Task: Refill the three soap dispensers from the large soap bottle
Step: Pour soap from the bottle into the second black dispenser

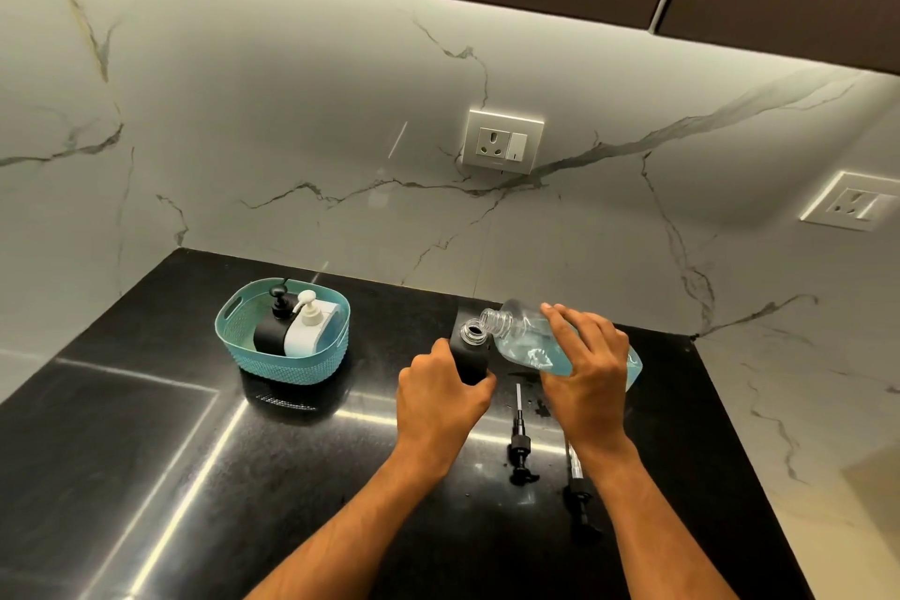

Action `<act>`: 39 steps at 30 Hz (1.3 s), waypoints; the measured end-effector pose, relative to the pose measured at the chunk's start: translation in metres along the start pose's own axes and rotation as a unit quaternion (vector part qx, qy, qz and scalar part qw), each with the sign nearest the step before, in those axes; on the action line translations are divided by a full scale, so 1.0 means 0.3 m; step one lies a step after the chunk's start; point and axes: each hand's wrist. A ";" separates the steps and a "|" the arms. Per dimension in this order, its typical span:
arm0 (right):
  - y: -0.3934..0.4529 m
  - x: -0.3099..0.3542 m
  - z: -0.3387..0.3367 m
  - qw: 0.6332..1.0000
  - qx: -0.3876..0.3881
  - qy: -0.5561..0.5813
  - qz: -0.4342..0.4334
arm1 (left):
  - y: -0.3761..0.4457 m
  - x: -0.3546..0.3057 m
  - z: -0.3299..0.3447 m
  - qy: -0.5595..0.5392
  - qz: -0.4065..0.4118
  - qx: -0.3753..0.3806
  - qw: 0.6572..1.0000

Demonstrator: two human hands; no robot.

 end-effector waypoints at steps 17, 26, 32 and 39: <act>0.009 0.026 -0.045 0.999 0.024 -0.047 -0.015 | -0.020 0.002 0.009 0.006 0.003 0.009 1.000; 0.016 0.042 -0.063 0.998 0.030 -0.055 -0.024 | -0.027 0.001 0.009 0.005 -0.001 0.016 1.000; 0.023 0.055 -0.069 0.997 0.037 -0.057 -0.021 | -0.027 0.006 0.016 0.010 0.002 0.011 1.000; 0.032 0.060 -0.069 0.997 0.037 -0.060 -0.028 | -0.025 0.012 0.019 0.007 0.003 0.009 1.000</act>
Point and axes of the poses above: each hand's wrist, its own y-axis towards the middle knuckle, its own z-axis out of the palm, x = y × z, and after that the axes turned 13 degrees about y, right-handed
